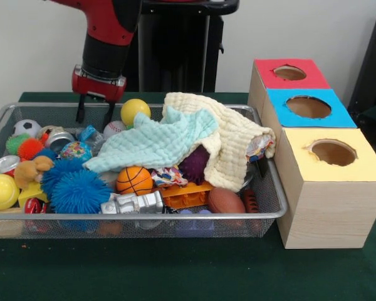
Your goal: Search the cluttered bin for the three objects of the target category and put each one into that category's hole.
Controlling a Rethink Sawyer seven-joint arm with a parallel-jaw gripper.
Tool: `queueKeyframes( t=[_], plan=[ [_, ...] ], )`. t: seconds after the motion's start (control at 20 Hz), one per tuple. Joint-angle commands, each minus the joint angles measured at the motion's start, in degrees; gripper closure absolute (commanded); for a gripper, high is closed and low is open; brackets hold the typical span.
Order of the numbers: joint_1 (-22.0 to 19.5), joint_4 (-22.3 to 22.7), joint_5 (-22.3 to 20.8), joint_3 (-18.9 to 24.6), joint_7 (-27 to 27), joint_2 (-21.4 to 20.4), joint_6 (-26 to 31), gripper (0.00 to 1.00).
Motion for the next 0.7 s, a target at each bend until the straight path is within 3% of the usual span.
queueKeyframes(
  t=[0.05,0.25,0.7],
  plan=[
    [-0.99,-7.88,-1.15,0.22,5.22,11.11,-2.19,0.00],
    [-0.51,-9.56,-0.05,-0.93,5.83,14.39,-4.53,0.00],
    [-3.12,-8.91,-1.02,3.80,4.31,13.63,0.44,0.00]
  ],
)
